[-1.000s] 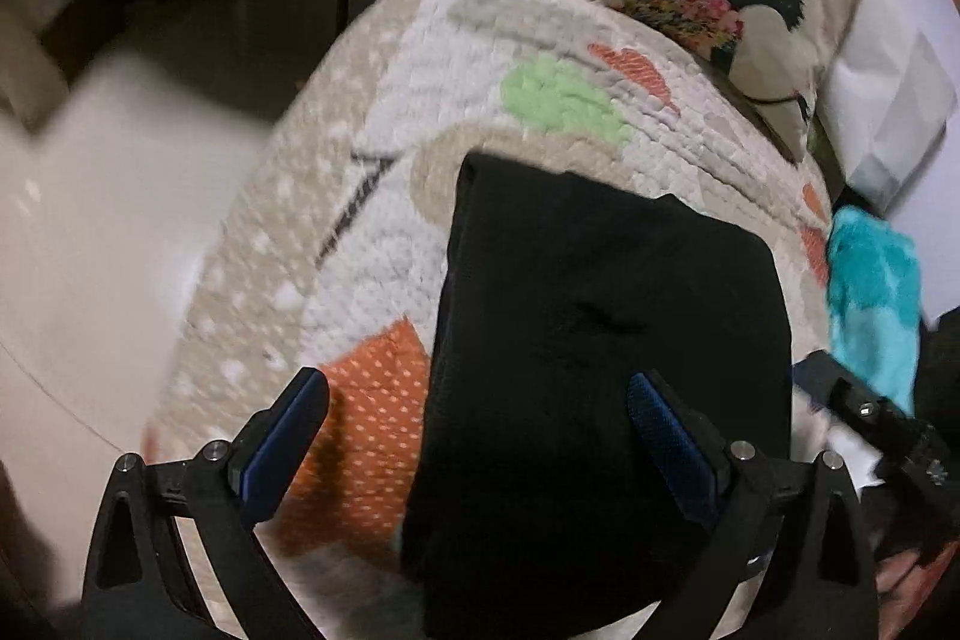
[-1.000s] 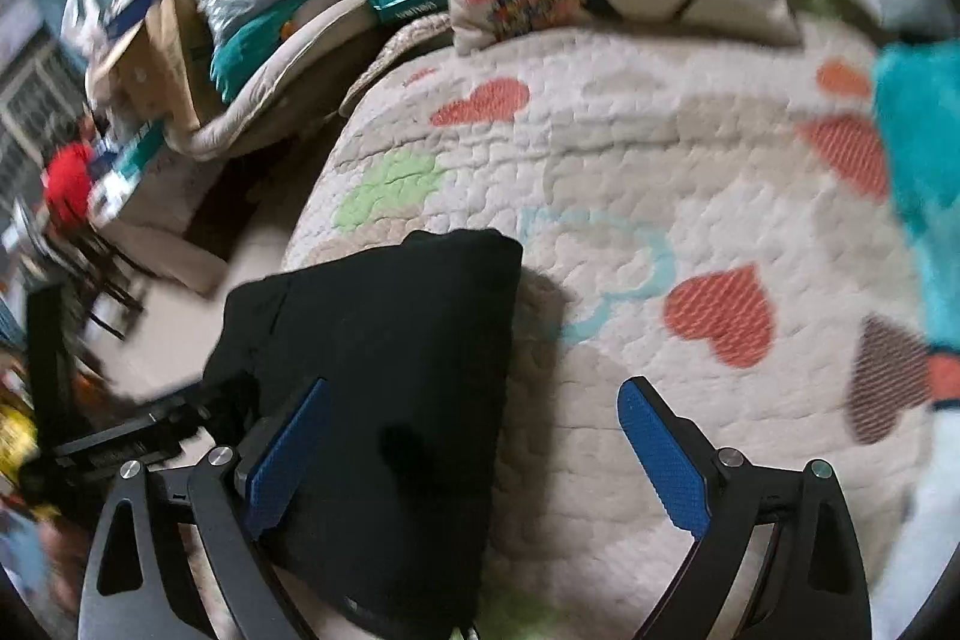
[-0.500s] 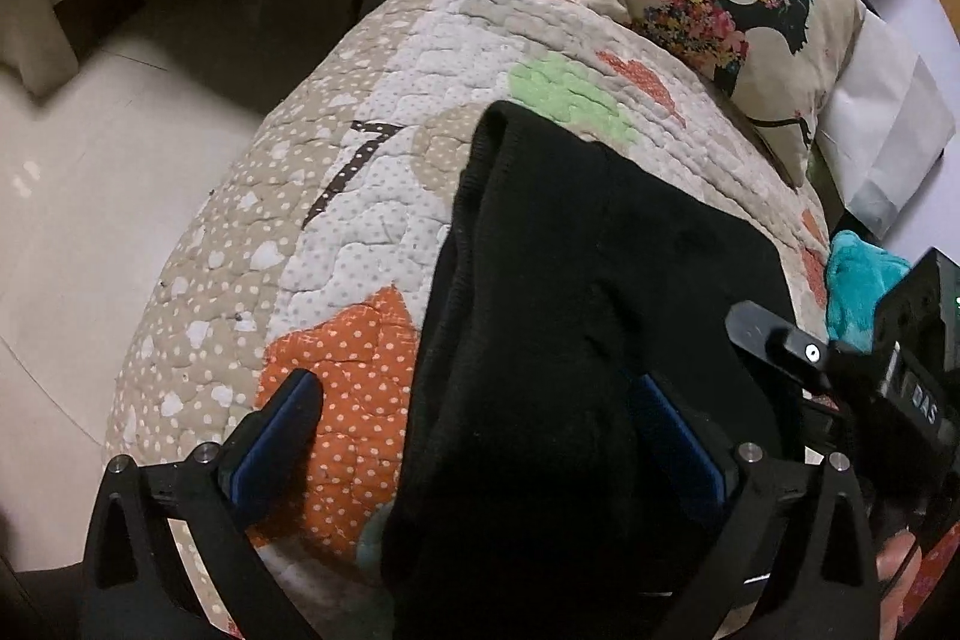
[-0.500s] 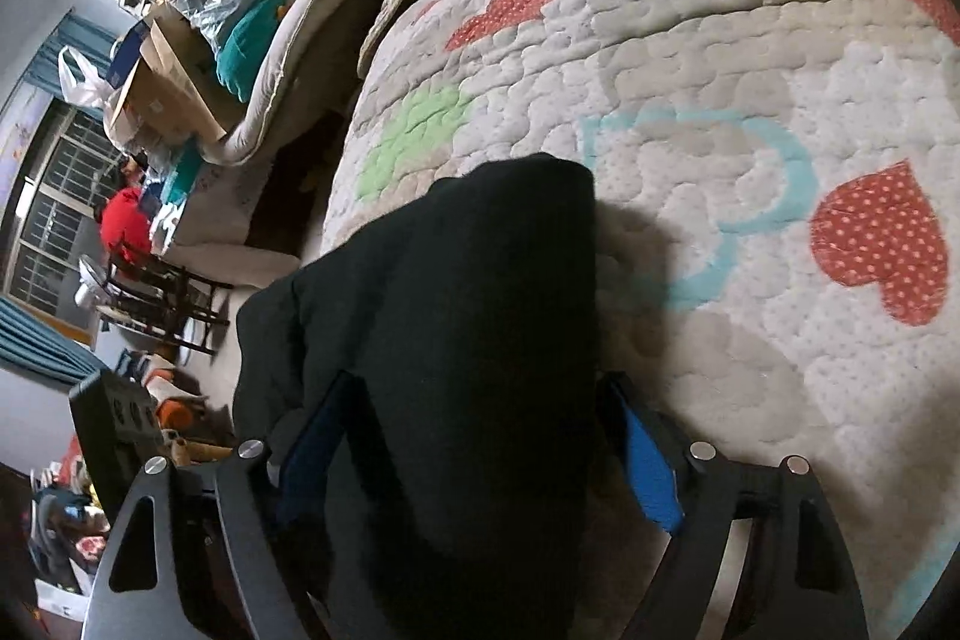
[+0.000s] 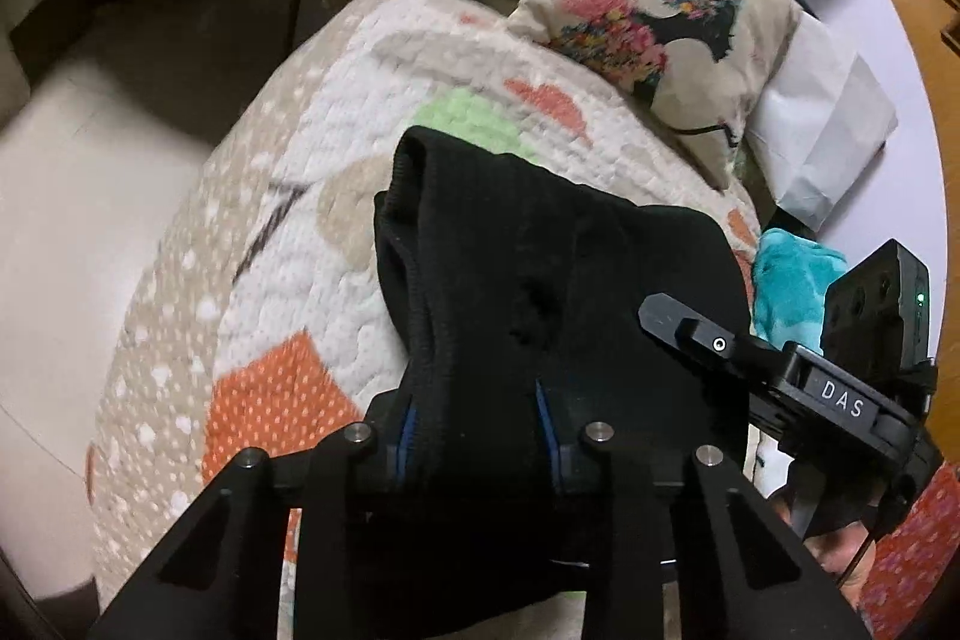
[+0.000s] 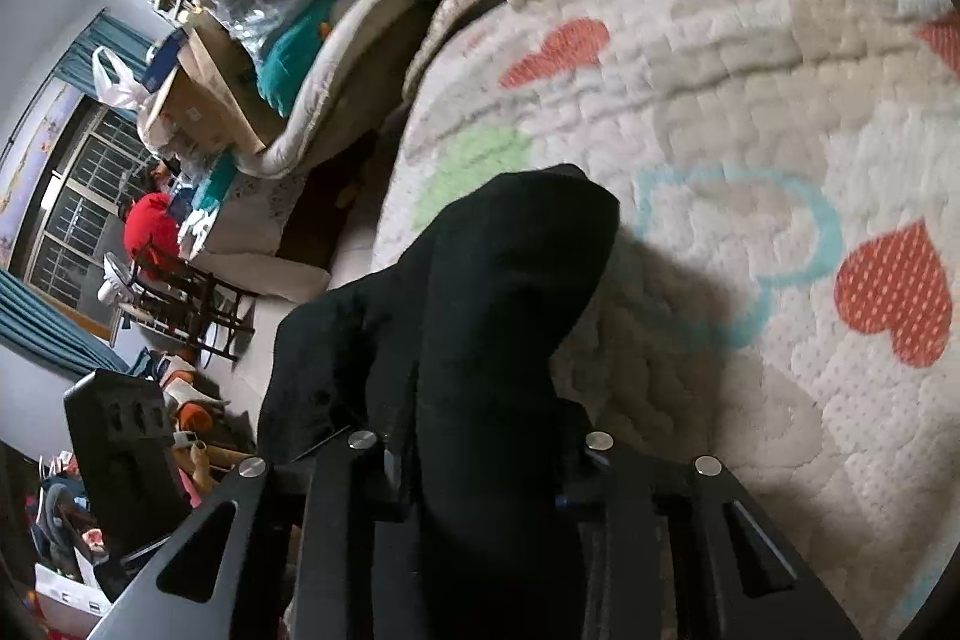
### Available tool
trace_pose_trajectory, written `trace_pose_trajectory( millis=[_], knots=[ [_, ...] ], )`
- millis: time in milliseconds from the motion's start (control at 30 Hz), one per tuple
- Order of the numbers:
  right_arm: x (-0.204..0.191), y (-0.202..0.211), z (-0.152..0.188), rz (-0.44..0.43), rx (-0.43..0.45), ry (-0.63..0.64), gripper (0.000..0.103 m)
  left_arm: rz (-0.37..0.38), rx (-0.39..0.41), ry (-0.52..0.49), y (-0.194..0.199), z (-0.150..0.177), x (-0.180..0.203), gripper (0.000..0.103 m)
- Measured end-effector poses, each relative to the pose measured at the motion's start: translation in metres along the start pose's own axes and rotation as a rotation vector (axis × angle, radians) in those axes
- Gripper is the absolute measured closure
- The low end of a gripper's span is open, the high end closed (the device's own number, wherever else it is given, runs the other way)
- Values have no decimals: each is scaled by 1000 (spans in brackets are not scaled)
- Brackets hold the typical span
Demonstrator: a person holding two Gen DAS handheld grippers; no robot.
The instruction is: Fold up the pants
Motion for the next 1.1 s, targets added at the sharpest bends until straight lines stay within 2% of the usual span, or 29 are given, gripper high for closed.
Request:
trace_pose_trajectory(
  millis=[100, 333, 600, 833, 900, 967, 1000, 1033, 1100],
  knots=[
    [-2, 11, -7, -6, 35, 8, 71, -21, 20, -59, 2, -9, 17, 73],
    [7, 28, -26, 44, 101, 23, 71, -31, -14, -75, -31, -29, 33, 73],
    [35, 21, -45, 90, 121, -19, 71, -28, -34, -85, -66, -41, 38, 73],
    [42, 15, -59, 120, 125, -15, 71, -34, -49, -80, -80, -53, 39, 72],
    [43, 13, -60, 125, 125, -16, 71, -49, -67, -81, -85, -53, 36, 70],
    [48, 7, -61, 148, 116, -26, 67, -67, -81, -77, -88, -53, 29, 57],
    [54, 5, -59, 171, 111, -42, 61, -67, -83, -64, -87, -53, 25, 55],
    [61, 4, -57, 190, 112, -65, 47, -61, -83, -49, -86, -53, 21, 52],
    [74, 6, -55, 199, 126, -126, 35, -21, -89, 9, -80, -55, 11, 51]
  ],
)
Point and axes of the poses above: each gripper's, at about its wrist camera, not at the fingertips, and y roughly against the way its jaws point, x to its right, z to its underside, the point moved 4 cm from there along -y, roughly the way its jaws point, and after that the axes turned 8 degrees about z, right-handed, at the moved point
